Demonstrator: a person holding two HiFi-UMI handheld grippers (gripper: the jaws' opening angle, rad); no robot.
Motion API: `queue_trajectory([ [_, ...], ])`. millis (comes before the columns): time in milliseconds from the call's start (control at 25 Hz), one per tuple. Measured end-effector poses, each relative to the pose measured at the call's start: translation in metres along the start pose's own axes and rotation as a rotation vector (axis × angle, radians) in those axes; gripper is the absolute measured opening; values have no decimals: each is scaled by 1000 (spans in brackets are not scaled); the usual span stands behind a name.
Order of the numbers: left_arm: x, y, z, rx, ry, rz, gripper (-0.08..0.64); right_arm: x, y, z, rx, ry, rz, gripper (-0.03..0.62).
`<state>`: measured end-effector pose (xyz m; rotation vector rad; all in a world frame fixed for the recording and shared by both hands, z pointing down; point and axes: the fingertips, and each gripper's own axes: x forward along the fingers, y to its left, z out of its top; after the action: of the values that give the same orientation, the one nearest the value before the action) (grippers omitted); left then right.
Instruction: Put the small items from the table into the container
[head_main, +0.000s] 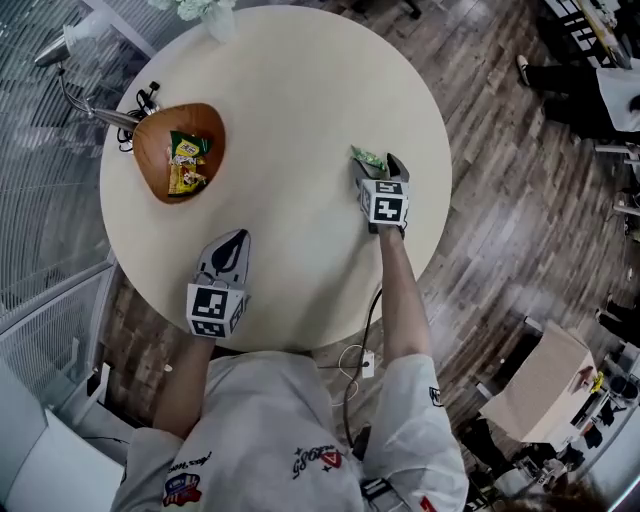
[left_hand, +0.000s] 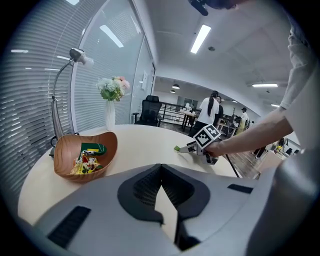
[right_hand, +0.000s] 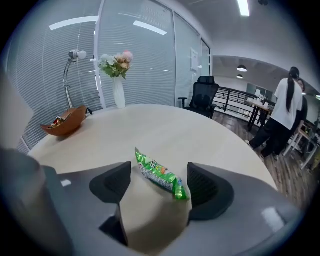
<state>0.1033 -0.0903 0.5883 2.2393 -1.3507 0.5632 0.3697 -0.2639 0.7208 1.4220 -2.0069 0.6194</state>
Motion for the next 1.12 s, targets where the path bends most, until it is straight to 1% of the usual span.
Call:
queue_trajectory([
  [160, 2, 2, -4, 0, 13, 5, 6, 7, 2, -9, 9, 33, 10, 316],
  [200, 3, 3, -5, 2, 16, 6, 6, 7, 3, -9, 9, 32, 9, 305],
  [280, 3, 5, -6, 3, 22, 6, 6, 4, 7, -11, 5, 40, 15, 235],
  [360, 2, 6, -6, 1, 22, 2, 6, 0, 13, -15, -8, 65, 33, 57],
  [520, -4, 9, -7, 1, 17, -2, 6, -5, 28, -17, -15, 85, 55, 47],
  [640, -12, 10, -6, 2, 5, -7, 8, -15, 44, -7, 1, 50, 72, 46],
  [720, -17, 11, -7, 1, -6, -19, 8, -26, 65, 7, -4, 10, 98, 46],
  [880, -32, 29, -14, -8, -10, -46, 7, -45, 142, 36, -53, -52, 187, 47],
  [1040, -49, 61, -13, -7, -27, -62, 8, -53, 232, 74, -73, -111, 298, 48],
  [1120, -61, 81, -11, -4, -36, -61, 6, -53, 278, 92, -92, -124, 345, 48],
])
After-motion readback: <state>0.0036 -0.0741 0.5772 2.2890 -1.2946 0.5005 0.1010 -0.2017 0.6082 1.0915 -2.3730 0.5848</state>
